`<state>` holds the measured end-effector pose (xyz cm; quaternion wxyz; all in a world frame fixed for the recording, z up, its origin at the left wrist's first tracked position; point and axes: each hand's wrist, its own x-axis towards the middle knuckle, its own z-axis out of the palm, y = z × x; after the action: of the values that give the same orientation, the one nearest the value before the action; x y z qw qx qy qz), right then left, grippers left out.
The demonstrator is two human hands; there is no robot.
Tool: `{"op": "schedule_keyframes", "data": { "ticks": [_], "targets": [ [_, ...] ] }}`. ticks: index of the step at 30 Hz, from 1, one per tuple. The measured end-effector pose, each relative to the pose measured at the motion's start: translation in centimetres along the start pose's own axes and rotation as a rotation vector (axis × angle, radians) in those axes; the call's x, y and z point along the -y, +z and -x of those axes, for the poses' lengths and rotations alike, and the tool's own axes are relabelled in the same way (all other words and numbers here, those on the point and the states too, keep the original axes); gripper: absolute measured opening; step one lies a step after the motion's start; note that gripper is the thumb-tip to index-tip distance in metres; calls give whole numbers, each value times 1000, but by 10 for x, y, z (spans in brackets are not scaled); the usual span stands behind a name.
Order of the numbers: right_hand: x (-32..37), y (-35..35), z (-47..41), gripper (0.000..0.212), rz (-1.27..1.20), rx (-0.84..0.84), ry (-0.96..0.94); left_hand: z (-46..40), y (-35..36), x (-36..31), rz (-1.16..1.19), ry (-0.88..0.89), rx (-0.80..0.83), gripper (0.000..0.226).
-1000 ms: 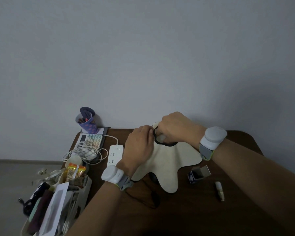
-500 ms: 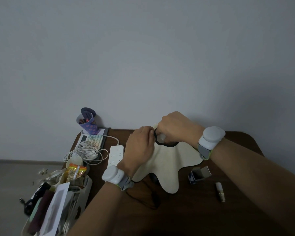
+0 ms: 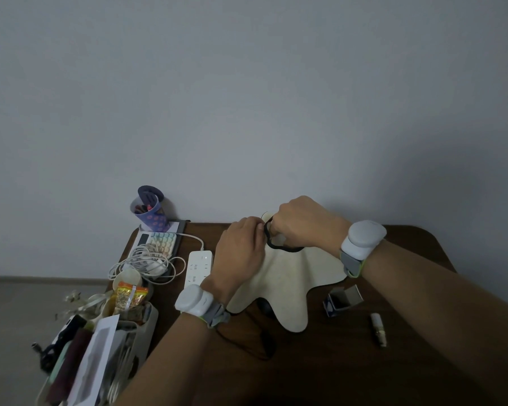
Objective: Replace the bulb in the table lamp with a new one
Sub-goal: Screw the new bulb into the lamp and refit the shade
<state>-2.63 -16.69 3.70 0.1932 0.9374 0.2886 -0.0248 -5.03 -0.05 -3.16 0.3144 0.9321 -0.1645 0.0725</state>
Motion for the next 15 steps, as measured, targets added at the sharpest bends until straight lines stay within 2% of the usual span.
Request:
{"op": "schedule_keyframes", "data": {
  "ticks": [4, 9, 15],
  "targets": [
    [0, -2, 1, 35, 8, 7, 16, 1, 0, 0, 5, 1, -12, 27],
    [-3, -6, 1, 18, -26, 19, 1, 1, -1, -1, -1, -10, -9, 26],
    [2, -4, -1, 29, -32, -13, -10, 2, -1, -1, 2, -10, 2, 26]
  ]
}}
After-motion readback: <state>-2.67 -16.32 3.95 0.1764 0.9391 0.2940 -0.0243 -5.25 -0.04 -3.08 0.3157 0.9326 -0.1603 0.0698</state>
